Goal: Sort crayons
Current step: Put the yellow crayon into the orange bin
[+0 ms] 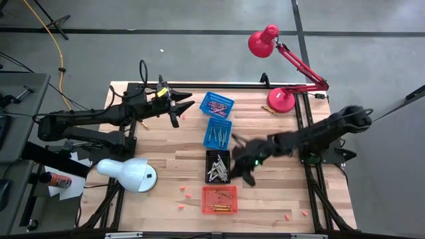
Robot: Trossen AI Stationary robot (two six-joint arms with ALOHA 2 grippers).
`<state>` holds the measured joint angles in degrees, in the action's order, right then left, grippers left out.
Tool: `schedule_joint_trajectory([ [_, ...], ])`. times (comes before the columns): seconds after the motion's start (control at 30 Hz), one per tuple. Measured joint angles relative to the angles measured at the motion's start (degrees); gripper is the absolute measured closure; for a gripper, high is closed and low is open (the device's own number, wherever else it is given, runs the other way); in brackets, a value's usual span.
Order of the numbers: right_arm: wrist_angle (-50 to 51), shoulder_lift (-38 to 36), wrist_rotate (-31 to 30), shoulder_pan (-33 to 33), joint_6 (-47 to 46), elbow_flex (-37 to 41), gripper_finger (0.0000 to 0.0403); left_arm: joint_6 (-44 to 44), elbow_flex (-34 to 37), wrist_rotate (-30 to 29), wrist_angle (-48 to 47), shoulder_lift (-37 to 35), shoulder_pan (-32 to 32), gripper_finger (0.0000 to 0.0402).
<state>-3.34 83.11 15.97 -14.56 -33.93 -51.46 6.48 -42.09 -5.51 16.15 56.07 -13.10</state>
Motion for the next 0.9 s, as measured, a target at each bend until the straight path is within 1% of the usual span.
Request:
schedule_joint_trajectory([
  [0.13, 1.2, 6.2, 0.7, -5.2, -4.8, -2.7, 0.0402, -2.2, 0.0, 0.0, 0.1, 0.0, 0.0, 0.0243],
  [0.2, 3.3, 9.7, 1.1, -6.9, -4.9, -6.4, 0.0402, -2.6, 0.0, 0.0, 0.1, 0.0, 0.0, 0.0243],
  [0.27, 7.7, 13.1, 1.1, -8.3, -4.5, -10.7, 0.0402, -3.2, 0.0, 0.0, 0.1, 0.0, 0.0, 0.0243],
  [0.4, 17.0, 19.4, 1.0, -9.9, -4.0, -18.0, 0.0397, -5.8, 0.0, -0.1, 0.1, 0.0, 0.0, 0.0243],
  [0.53, 21.4, 23.4, 0.8, -10.0, -4.9, -22.7, 0.0376, -6.2, 0.0, -0.1, -0.2, 0.0, 0.0, 0.0243],
  [0.73, 22.8, 24.9, 0.8, -9.8, -5.1, -24.5, 0.0346, -6.2, 0.0, -0.1, -1.5, 0.0, 0.0, 0.0243],
  [0.9, 25.6, 24.9, 2.0, -8.8, -11.2, -24.5, 0.0306, -6.1, 0.0, -0.1, -3.3, -0.1, 0.0, 0.0243],
])
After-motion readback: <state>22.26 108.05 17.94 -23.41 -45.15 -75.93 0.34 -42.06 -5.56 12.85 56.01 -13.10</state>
